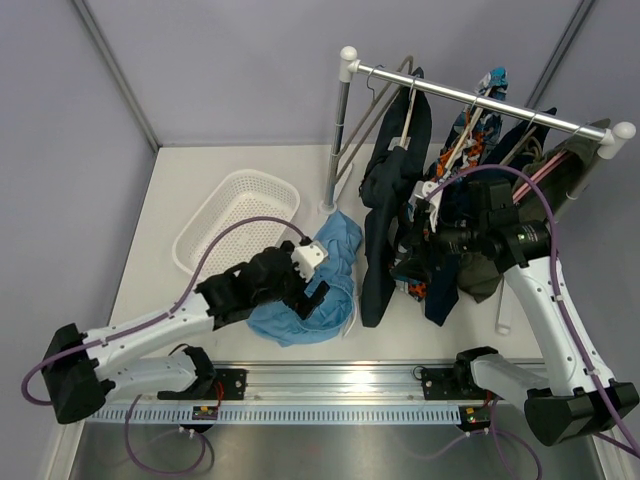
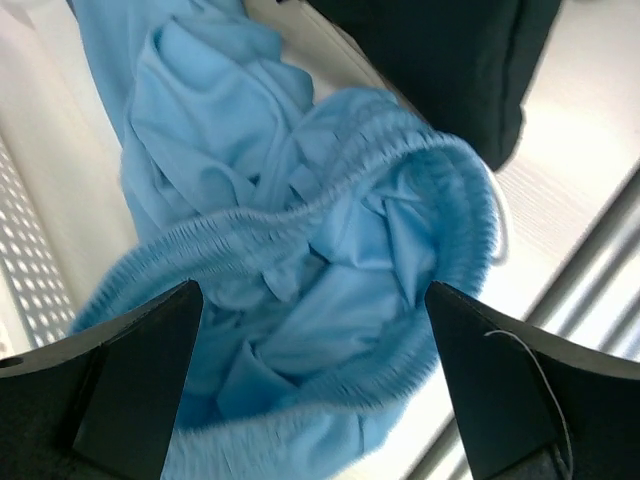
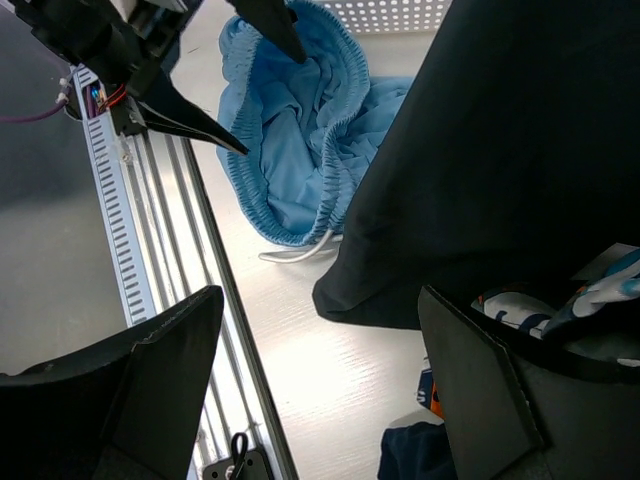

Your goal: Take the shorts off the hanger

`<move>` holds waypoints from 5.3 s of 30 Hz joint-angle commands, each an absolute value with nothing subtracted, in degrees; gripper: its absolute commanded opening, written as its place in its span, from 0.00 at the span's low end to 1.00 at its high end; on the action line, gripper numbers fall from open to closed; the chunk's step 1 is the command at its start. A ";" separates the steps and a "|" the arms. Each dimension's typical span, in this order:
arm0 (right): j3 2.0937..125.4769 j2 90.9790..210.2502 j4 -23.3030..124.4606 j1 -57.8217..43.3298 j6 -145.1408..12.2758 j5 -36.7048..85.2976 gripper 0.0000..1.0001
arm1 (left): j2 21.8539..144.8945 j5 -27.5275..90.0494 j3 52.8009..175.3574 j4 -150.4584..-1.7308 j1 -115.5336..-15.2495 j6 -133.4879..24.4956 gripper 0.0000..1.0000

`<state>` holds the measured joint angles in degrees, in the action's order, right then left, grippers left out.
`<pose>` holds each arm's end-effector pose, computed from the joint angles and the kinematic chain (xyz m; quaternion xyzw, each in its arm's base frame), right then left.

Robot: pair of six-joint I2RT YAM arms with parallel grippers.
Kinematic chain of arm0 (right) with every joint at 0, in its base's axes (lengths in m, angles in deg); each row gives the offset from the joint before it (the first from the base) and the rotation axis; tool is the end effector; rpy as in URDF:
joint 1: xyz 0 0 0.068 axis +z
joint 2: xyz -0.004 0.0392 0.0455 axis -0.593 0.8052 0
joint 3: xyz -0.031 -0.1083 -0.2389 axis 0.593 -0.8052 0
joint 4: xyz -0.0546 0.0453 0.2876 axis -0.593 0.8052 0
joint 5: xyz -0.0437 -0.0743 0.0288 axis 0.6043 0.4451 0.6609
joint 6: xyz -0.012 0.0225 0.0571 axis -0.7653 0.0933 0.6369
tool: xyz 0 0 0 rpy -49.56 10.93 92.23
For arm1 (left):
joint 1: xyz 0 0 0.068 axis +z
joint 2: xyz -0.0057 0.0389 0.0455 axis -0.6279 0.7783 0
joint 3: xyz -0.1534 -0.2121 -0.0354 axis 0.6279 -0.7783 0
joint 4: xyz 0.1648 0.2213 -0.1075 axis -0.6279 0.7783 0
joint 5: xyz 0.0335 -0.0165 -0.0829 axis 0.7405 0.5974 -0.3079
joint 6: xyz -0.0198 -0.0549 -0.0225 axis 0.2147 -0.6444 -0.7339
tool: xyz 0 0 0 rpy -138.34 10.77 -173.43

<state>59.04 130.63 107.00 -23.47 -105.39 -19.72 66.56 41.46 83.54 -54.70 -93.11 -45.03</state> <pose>0.2203 0.0889 0.3678 -0.4678 0.7133 0.3451 0.3915 0.1604 -0.2198 0.2344 0.3848 0.8046 -0.2000 0.4056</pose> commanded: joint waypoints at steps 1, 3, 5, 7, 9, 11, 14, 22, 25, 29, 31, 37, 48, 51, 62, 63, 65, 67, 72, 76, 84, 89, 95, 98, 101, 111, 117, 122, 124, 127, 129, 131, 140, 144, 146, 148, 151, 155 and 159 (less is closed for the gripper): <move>58.73 130.88 108.43 -23.80 -107.09 -19.92 0.88 | 71.67 48.56 83.48 -69.48 -93.47 -37.39 0.99; 58.64 130.62 108.34 -23.80 -106.91 -20.18 0.88 | 77.03 50.23 83.92 -71.70 -93.47 -36.07 0.99; 58.55 130.36 108.43 -23.80 -106.91 -20.18 0.88 | 80.92 52.44 85.50 -73.55 -93.47 -36.32 0.99; 58.38 129.74 108.61 -23.80 -107.08 -20.01 0.89 | 86.35 55.94 86.64 -73.55 -93.47 -38.50 0.98; 58.20 129.13 108.96 -23.89 -107.26 -19.66 0.89 | 90.30 57.71 87.70 -73.55 -93.47 -39.83 0.95; 57.67 128.60 109.05 -23.89 -107.44 -19.66 0.89 | 91.63 57.45 87.35 -73.55 -93.47 -41.68 0.90; 56.80 127.89 108.87 -23.81 -107.26 -19.83 0.89 | 94.09 57.89 86.38 -73.55 -93.47 -44.74 0.76; 58.28 127.63 109.48 -23.89 -107.52 -20.88 0.89 | 95.42 56.22 85.50 -73.03 -93.47 -50.90 0.09; 60.21 127.81 110.45 -23.89 -107.70 -21.85 0.89 | 92.88 55.52 85.76 -71.10 -93.47 -52.67 0.00; 62.59 127.81 111.42 -23.80 -107.61 -23.17 0.89 | 83.58 54.64 89.70 -65.04 -93.47 -56.00 0.00; 63.73 127.63 111.59 -23.89 -107.52 -23.52 0.89 | 76.98 55.34 92.96 -59.09 -93.47 -58.55 0.00; 66.37 127.89 110.98 -23.89 -107.61 -23.43 0.89 | 65.12 61.40 107.02 -45.81 -89.00 -60.67 0.00; 66.46 129.30 108.52 -23.80 -105.51 -24.58 0.89 | 69.22 62.81 135.05 -50.51 -70.89 -51.63 0.00; 65.94 129.48 107.55 -23.81 -104.72 -24.58 0.89 | 74.05 61.94 143.14 -53.24 -68.87 -50.21 0.00; 63.65 128.77 105.27 -23.89 -103.04 -24.49 0.90 | 85.57 60.17 164.52 -57.72 -64.12 -47.40 0.00; 63.48 128.77 105.27 -23.81 -103.04 -24.58 0.90 | 85.66 60.52 164.43 -59.56 -63.68 -46.27 0.00; 63.30 128.95 105.35 -23.81 -103.04 -24.58 0.89 | 86.19 62.10 164.43 -60.98 -62.98 -43.64 0.00; 63.21 129.03 105.35 -23.80 -103.04 -24.66 0.90 | 87.06 62.55 165.13 -61.86 -62.01 -42.57 0.00; 63.21 129.47 105.27 -23.81 -103.04 -24.84 0.89 | 87.86 63.60 165.57 -61.86 -59.90 -38.18 0.00; 63.03 129.65 105.27 -23.80 -102.87 -24.93 0.90 | 87.77 63.78 165.66 -62.04 -59.11 -36.33 0.00; 63.91 130.62 105.53 -23.89 -102.87 -25.10 0.90 | 86.98 63.25 161.63 -60.38 -57.35 -35.62 0.00; 64.35 130.80 106.14 -23.80 -103.04 -25.46 0.90 | 82.95 60.54 147.50 -59.57 -57.00 -39.48 0.00; 64.35 130.18 107.81 -23.80 -103.92 -25.37 0.90 | 78.46 55.97 121.69 -60.89 -57.00 -42.73 0.00; 64.44 130.27 108.17 -23.81 -103.83 -25.46 0.90 | 78.19 51.41 111.04 -61.16 -57.00 -48.07 0.03; 64.44 130.44 108.25 -23.89 -103.75 -25.54 0.90 | 79.24 42.44 105.30 -60.11 -57.00 -52.21 0.36; 68.91 131.15 117.56 -23.80 -109.36 -24.75 0.90 | 77.67 43.21 109.22 -49.13 -57.00 -55.40 0.96; 76.73 131.76 124.51 -23.80 -110.87 -21.59 0.90 | 69.60 39.70 111.62 -48.23 -57.00 -61.19 0.99; 83.84 133.95 122.77 -23.80 -101.50 -20.36 0.90 | 59.75 31.62 100.92 -56.48 -57.00 -69.53 0.99; 86.57 135.44 118.57 -23.80 -95.78 -18.09 0.89 | 56.06 28.73 98.00 -58.77 -57.00 -72.52 0.99; 93.95 138.77 113.03 -23.80 -84.00 -13.95 0.86 | 52.97 26.52 92.90 -59.84 -57.00 -74.73 0.99; 99.41 140.45 110.12 -23.72 -75.65 -8.71 0.83 | 51.31 26.17 90.27 -59.49 -57.08 -75.00 0.99; 103.71 143.18 106.25 -23.80 -66.72 -4.39 0.82 | 50.25 25.46 89.02 -59.40 -57.09 -75.17 0.99; 109.97 153.29 99.12 -18.98 -49.42 22.16 0.76 | 48.48 25.64 87.08 -60.02 -57.09 -77.28 0.99; 108.74 155.40 97.71 -14.05 -52.24 35.59 0.72 | 48.75 25.64 87.17 -59.93 -57.17 -77.46 0.99; 106.72 155.84 96.13 -13.70 -52.50 38.08 0.67 | 48.66 25.72 87.26 -59.58 -57.26 -77.46 0.99; 104.88 156.28 94.55 -13.70 -53.11 41.94 0.62 | 48.49 25.90 87.17 -59.31 -57.26 -77.55 0.99; 103.03 156.28 92.61 -13.70 -54.34 44.50 0.59 | 48.05 26.07 86.65 -59.31 -57.26 -77.72 0.99; 101.62 156.81 91.47 -13.08 -54.88 45.38 0.56 | 48.13 25.90 86.21 -59.31 -57.35 -77.72 0.99; 100.83 158.21 90.68 -12.82 -53.65 44.33 0.54 | 48.66 25.72 86.56 -59.58 -57.35 -77.63 0.99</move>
